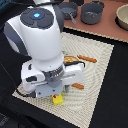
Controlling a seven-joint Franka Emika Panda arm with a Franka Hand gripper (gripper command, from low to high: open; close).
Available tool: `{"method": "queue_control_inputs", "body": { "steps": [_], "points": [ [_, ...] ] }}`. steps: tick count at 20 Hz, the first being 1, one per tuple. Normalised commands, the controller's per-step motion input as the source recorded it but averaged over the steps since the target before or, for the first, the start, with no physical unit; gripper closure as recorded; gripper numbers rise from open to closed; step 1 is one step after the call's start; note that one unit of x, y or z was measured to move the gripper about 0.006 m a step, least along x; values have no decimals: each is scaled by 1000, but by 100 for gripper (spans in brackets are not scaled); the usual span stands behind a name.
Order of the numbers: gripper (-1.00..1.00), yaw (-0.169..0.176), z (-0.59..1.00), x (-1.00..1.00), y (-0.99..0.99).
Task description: Place the bread, butter, and milk from the table onto the serving area.
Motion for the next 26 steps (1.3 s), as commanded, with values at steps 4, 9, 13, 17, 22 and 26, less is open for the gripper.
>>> {"method": "queue_control_inputs", "body": {
  "steps": [4,9,13,17,22,26],
  "points": [
    [-100,0,1000,-142,167],
    [-100,4,990,-472,448],
    [-100,29,570,-706,621],
    [-100,37,94,-711,538],
    [-100,32,-20,-665,477],
    [-100,32,-3,-628,441]
  ]
}}
